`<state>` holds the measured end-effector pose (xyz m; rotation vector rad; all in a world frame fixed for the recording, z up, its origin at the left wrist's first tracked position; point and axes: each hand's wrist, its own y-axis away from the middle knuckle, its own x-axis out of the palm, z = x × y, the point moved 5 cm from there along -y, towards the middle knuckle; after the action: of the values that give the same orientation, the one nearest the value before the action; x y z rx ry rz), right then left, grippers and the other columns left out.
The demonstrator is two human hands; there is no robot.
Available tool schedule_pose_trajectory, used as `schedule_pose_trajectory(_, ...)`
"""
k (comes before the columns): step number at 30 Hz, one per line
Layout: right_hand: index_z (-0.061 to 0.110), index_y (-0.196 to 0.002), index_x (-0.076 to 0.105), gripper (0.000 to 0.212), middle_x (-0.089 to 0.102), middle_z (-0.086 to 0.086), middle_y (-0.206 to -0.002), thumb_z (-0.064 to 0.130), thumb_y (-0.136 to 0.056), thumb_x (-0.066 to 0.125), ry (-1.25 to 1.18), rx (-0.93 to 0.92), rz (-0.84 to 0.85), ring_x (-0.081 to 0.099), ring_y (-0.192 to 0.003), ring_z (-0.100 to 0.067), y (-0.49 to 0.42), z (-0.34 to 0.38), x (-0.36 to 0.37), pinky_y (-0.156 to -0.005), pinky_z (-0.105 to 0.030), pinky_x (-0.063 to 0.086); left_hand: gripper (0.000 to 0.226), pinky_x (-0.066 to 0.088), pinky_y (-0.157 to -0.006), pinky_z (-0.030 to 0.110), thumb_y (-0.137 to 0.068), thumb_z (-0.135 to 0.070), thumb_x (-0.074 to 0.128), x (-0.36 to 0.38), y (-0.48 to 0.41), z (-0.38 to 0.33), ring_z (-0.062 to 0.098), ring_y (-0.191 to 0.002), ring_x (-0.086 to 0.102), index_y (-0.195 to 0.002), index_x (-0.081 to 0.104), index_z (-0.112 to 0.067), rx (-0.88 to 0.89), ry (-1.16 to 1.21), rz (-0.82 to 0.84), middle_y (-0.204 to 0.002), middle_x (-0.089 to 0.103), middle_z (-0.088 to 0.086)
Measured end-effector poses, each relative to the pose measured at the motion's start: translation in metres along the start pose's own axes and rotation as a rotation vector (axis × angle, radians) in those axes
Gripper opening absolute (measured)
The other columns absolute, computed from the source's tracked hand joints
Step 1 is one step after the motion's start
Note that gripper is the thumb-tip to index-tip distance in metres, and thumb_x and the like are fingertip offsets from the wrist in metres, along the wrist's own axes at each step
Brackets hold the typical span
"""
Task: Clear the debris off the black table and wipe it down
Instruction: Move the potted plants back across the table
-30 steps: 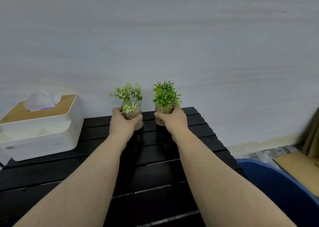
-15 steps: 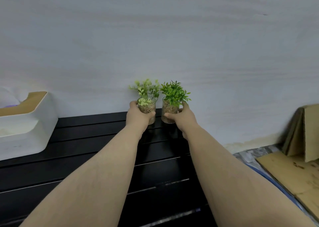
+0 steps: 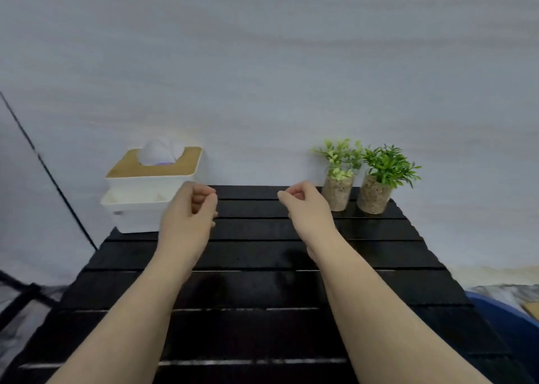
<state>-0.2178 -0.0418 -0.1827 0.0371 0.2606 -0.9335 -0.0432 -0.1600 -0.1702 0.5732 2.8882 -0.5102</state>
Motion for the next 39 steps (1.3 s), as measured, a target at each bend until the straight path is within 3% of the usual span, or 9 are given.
schedule_pose_trajectory(5,0.035,-0.128,0.046,0.042,0.047,0.011,-0.133,0.049,-0.088,0.050,-0.102,-0.057,0.363,0.045,-0.116,-0.006,0.015,0.040,0.116,-0.086,-0.023,0.037,0.008,0.042,-0.070,0.030,-0.082,-0.036,0.047,-0.099,-0.041,-0.004,0.014,-0.086,0.055,-0.079,0.054,-0.040,0.074,-0.148,-0.198,-0.091,0.058,-0.009)
schedule_pose_trajectory(8,0.032,-0.140,0.034,0.054,0.029,0.009,-0.150,0.050,-0.090,0.047,-0.154,-0.084,0.412,0.028,-0.135,-0.009,0.016,0.056,0.154,-0.104,-0.028,0.026,0.026,0.043,-0.080,0.034,-0.087,-0.037,0.042,-0.126,-0.067,0.010,0.023,-0.112,0.046,-0.106,0.056,-0.027,-0.008,-0.297,-0.222,-0.117,0.051,0.003)
schedule_pose_trajectory(12,0.037,-0.142,0.026,0.059,0.019,0.008,-0.155,0.060,-0.089,0.040,-0.177,-0.022,0.428,0.021,-0.141,-0.014,0.012,0.059,0.176,-0.109,-0.037,0.023,0.043,0.031,-0.055,0.019,-0.091,-0.043,0.034,-0.122,-0.078,0.034,0.016,-0.104,0.040,-0.130,0.042,-0.026,-0.232,-0.169,-0.101,-0.134,0.040,0.000)
schedule_pose_trajectory(17,0.043,-0.141,0.024,0.063,0.020,0.010,-0.155,0.069,-0.085,0.036,-0.148,0.023,0.464,0.016,-0.143,-0.014,0.016,0.056,0.179,-0.114,-0.040,0.019,0.045,0.039,-0.085,0.033,-0.090,-0.053,0.023,-0.115,-0.069,0.047,0.017,-0.106,0.048,-0.130,0.036,-0.035,-0.367,0.057,0.028,-0.122,0.050,-0.006)
schedule_pose_trajectory(20,0.045,-0.135,0.036,0.056,0.033,0.016,-0.147,0.068,-0.084,0.038,-0.179,0.029,0.422,0.030,-0.133,-0.009,0.024,0.057,0.156,-0.106,-0.032,0.026,0.038,0.043,-0.083,0.035,-0.090,-0.053,0.024,-0.109,-0.057,0.034,0.009,-0.094,0.053,-0.119,0.042,-0.037,-0.338,0.076,0.039,-0.111,0.055,-0.009)
schedule_pose_trajectory(24,0.053,-0.121,0.046,0.053,0.045,0.022,-0.138,0.076,-0.074,0.041,-0.187,0.075,0.338,0.039,-0.128,-0.008,0.042,0.038,0.091,-0.110,-0.045,0.031,0.034,0.045,-0.081,0.035,-0.084,-0.062,0.025,-0.069,-0.016,0.005,0.006,-0.097,0.057,-0.092,0.054,-0.047,-0.299,0.078,0.157,-0.105,0.060,-0.018)
schedule_pose_trajectory(27,0.051,-0.122,0.047,0.060,0.048,0.021,-0.136,0.080,-0.070,0.040,-0.183,0.101,0.216,0.042,-0.128,-0.008,0.054,0.022,0.017,-0.110,-0.047,0.031,0.033,0.045,-0.091,0.039,-0.083,-0.063,0.028,-0.017,0.019,-0.022,0.006,-0.101,0.057,-0.090,0.057,-0.048,-0.296,0.122,0.254,-0.107,0.062,-0.018)
schedule_pose_trajectory(32,0.050,-0.115,0.055,0.056,0.058,0.026,-0.118,0.080,-0.070,0.040,-0.205,0.172,0.076,0.051,-0.111,0.003,0.074,0.003,-0.097,-0.099,-0.039,0.043,0.035,0.047,-0.084,0.034,-0.088,-0.055,0.028,0.070,0.074,-0.068,-0.006,-0.081,0.063,-0.086,0.062,-0.048,-0.280,0.216,0.420,-0.089,0.068,-0.027)
schedule_pose_trajectory(39,0.046,-0.107,0.060,0.050,0.053,0.022,-0.111,0.074,-0.083,0.027,-0.158,0.231,-0.008,0.050,-0.106,-0.006,0.063,-0.007,-0.172,-0.100,-0.044,0.041,0.039,0.045,-0.097,0.043,-0.086,-0.053,0.027,0.142,0.101,-0.083,0.017,-0.099,0.061,-0.087,0.062,-0.035,-0.334,0.242,0.462,-0.099,0.067,-0.007)
